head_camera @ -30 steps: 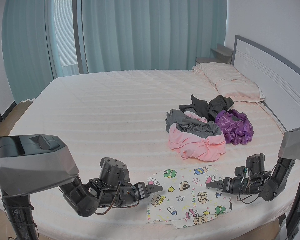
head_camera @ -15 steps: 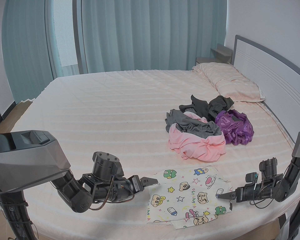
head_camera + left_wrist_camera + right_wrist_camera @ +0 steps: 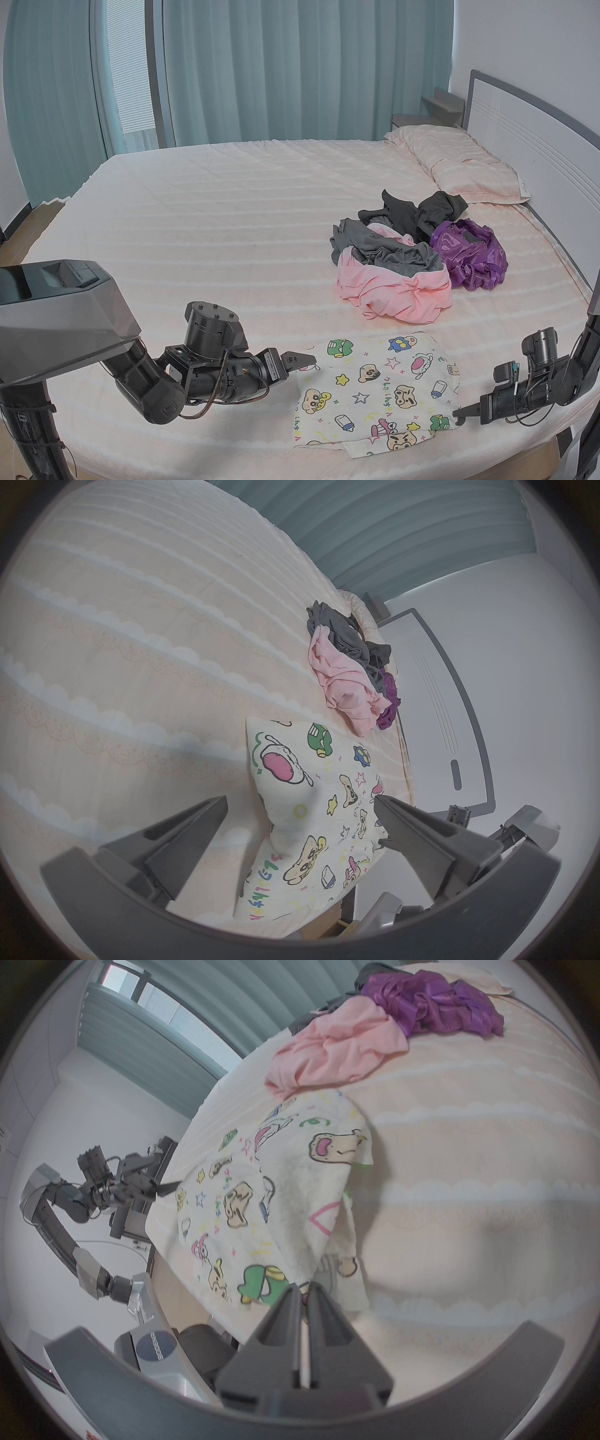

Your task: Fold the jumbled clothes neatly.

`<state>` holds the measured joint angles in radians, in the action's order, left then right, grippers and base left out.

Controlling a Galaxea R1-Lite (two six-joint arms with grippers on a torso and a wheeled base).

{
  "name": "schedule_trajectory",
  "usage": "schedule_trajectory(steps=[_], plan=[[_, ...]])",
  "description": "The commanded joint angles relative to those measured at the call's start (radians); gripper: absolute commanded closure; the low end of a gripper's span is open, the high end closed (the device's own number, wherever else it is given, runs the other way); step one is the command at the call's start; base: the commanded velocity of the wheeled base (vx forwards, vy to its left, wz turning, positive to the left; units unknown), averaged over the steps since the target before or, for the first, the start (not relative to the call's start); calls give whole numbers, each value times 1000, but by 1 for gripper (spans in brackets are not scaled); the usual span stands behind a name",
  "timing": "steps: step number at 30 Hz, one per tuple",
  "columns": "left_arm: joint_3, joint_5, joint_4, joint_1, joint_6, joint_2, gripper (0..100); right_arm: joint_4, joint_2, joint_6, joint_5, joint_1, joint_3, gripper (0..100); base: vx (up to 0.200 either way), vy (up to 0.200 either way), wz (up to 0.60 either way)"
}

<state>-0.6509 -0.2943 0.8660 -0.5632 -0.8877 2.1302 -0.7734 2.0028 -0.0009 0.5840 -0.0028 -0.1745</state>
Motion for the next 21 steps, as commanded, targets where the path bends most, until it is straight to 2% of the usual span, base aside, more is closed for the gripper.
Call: schedule_trajectory(steps=[1, 5, 10, 14, 15, 21], plan=[[-4, 9, 8, -6, -4, -4, 0, 49, -9, -44, 0, -19, -3, 100, 0, 0, 0], [-6, 10, 33, -9, -39, -9, 0, 82, -32, -73, 0, -39, -7, 100, 0, 0, 0], [-21, 10, 110, -12, -182, -39, 0, 144, -70, -74, 0, -42, -19, 100, 0, 0, 0], [-21, 12, 156, -37, -221, -29, 0, 218, -73, -97, -4, -33, -40, 100, 0, 0, 0], [-19, 12, 165, -43, -224, -27, 0, 237, -78, -103, -13, -33, -49, 0, 0, 0, 0], [-33, 10, 180, -84, -267, -6, 0, 266, -110, -111, -27, -33, -63, 0, 0, 0, 0]])
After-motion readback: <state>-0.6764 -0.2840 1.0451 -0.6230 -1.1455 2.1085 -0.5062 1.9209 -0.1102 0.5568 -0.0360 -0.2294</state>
